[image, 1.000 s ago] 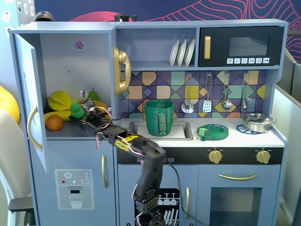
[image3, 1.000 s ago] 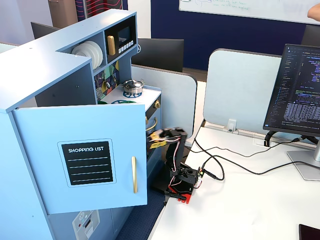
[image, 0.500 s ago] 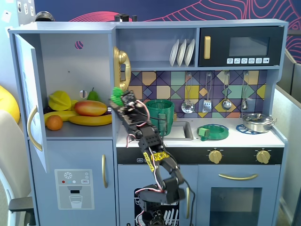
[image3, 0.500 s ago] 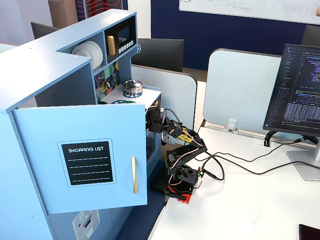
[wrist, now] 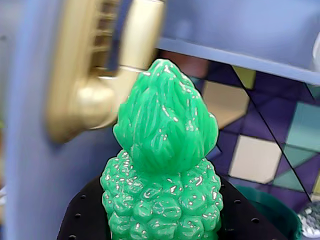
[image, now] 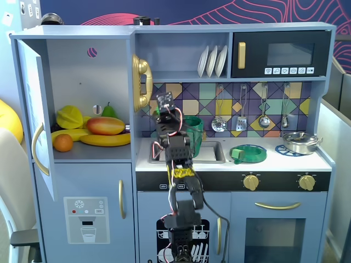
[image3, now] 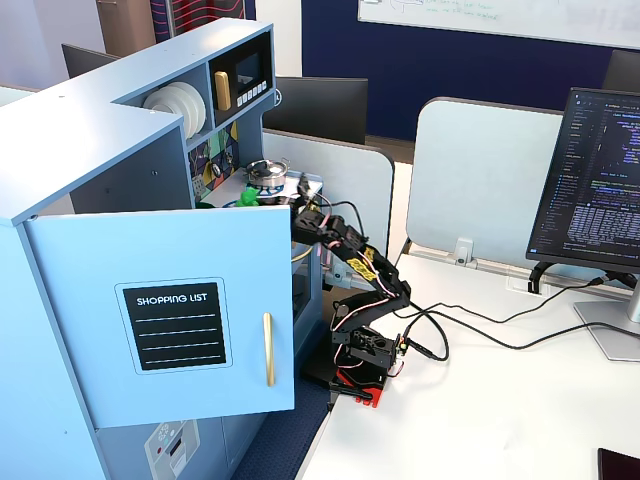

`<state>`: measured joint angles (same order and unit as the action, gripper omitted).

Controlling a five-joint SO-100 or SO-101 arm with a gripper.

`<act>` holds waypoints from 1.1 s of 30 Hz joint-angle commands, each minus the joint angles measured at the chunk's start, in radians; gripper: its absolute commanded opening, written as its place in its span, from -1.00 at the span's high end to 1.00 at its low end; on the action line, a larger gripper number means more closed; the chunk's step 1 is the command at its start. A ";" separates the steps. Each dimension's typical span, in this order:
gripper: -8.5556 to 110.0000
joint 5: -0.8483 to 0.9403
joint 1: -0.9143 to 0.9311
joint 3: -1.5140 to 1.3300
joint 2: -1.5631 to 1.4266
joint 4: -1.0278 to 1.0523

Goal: Pick up the green pineapple from the left cabinet and place it in the green recipient

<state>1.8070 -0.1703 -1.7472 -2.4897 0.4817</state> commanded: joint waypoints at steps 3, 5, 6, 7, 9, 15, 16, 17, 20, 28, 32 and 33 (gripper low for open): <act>0.86 -0.044 0.106 0.196 0.206 -0.071; 0.86 -0.049 0.135 0.233 0.267 -0.089; 0.86 -0.054 0.150 0.245 0.295 -0.100; 0.86 -0.057 0.164 0.256 0.319 -0.112; 0.86 -0.064 0.190 0.284 0.368 -0.126; 0.86 -0.077 0.245 0.334 0.495 -0.201; 0.86 -0.081 0.250 0.347 0.515 -0.210; 0.86 -0.084 0.256 0.365 0.538 -0.212; 0.86 -0.094 0.267 0.423 0.609 -0.212; 0.86 -0.083 0.250 0.506 0.752 -0.264; 0.65 -0.132 0.238 0.545 0.801 -0.308; 0.56 -0.166 0.235 0.546 0.807 -0.331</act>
<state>1.7043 0.0874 -1.2901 -1.6874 0.2439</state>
